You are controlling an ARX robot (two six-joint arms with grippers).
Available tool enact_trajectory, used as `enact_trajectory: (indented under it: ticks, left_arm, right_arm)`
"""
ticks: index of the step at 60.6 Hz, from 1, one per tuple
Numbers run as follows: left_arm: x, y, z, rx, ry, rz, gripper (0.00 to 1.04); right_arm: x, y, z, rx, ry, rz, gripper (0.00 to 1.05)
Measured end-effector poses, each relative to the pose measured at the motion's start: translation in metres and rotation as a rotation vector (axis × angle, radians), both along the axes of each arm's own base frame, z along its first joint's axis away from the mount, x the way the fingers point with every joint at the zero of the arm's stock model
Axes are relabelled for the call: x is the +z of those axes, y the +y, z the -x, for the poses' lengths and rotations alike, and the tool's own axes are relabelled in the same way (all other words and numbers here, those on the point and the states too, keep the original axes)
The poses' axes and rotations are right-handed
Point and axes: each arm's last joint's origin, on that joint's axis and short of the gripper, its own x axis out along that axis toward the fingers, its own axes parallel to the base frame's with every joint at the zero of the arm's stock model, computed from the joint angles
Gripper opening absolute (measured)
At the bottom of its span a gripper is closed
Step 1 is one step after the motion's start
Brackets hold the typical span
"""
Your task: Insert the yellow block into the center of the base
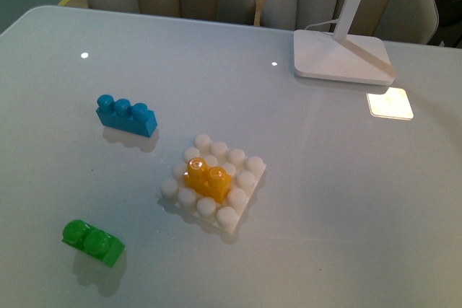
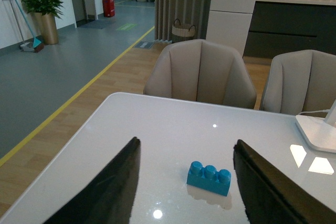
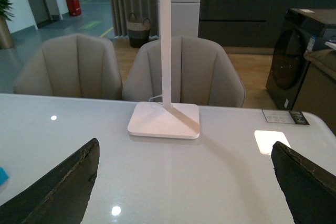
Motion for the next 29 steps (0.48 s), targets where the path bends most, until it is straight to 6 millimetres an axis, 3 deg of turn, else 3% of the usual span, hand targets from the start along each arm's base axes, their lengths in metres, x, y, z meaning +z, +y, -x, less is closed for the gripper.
enact_trajectory:
  ticks: [13,29]
  left_arm:
    - [-0.0001,0.0,0.0,0.0,0.0,0.0,0.98]
    - [-0.0001,0.0,0.0,0.0,0.0,-0.002,0.97]
  right_arm:
    - [0.0,0.0,0.0,0.0,0.0,0.0,0.96]
    - [0.0,0.0,0.0,0.0,0.0,0.0,0.96]
